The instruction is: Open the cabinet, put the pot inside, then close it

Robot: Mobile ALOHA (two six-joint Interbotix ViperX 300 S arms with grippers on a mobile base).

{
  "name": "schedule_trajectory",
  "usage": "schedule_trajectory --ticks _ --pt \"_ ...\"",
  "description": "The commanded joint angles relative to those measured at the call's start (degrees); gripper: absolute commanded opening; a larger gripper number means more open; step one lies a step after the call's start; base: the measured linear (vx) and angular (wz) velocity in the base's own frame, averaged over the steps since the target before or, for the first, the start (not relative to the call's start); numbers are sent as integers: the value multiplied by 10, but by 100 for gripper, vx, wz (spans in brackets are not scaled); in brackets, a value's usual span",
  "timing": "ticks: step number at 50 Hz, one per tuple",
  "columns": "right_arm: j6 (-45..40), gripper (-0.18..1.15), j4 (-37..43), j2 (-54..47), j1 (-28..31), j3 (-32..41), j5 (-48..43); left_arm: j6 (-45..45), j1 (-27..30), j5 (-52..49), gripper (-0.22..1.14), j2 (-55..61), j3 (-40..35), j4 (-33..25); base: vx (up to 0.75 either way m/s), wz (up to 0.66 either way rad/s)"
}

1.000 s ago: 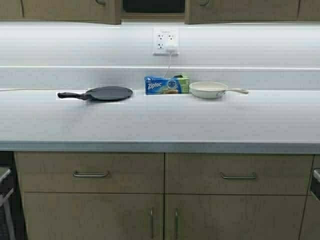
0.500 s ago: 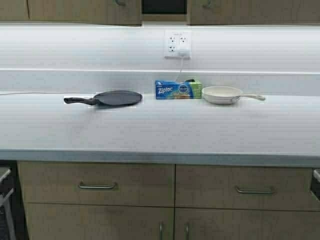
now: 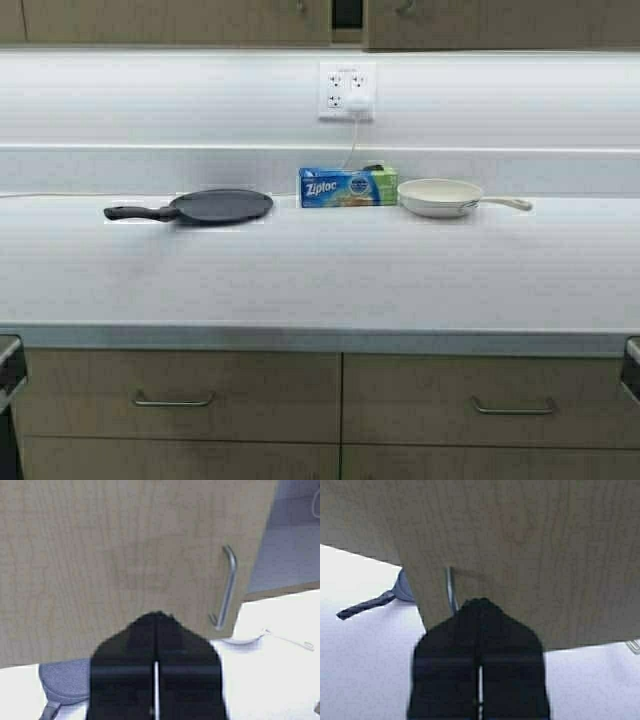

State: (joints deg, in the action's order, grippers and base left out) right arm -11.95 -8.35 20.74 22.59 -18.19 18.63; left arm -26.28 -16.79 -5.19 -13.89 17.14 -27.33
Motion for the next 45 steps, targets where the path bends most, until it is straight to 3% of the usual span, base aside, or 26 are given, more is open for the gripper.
schedule_trajectory --ticks 1,11,15,45 --pt "0 6 1 -85 2 110 0 2 -4 10 4 -33 20 -1 11 -2" --pt "-1 6 2 -192 2 243 38 0 -4 10 4 -36 39 -1 10 -2" --pt "-2 6 1 -199 2 258 49 2 -4 10 4 -38 44 -1 8 -5" --pt "-3 6 3 -36 10 58 49 4 -5 27 4 -40 59 -3 5 -2"
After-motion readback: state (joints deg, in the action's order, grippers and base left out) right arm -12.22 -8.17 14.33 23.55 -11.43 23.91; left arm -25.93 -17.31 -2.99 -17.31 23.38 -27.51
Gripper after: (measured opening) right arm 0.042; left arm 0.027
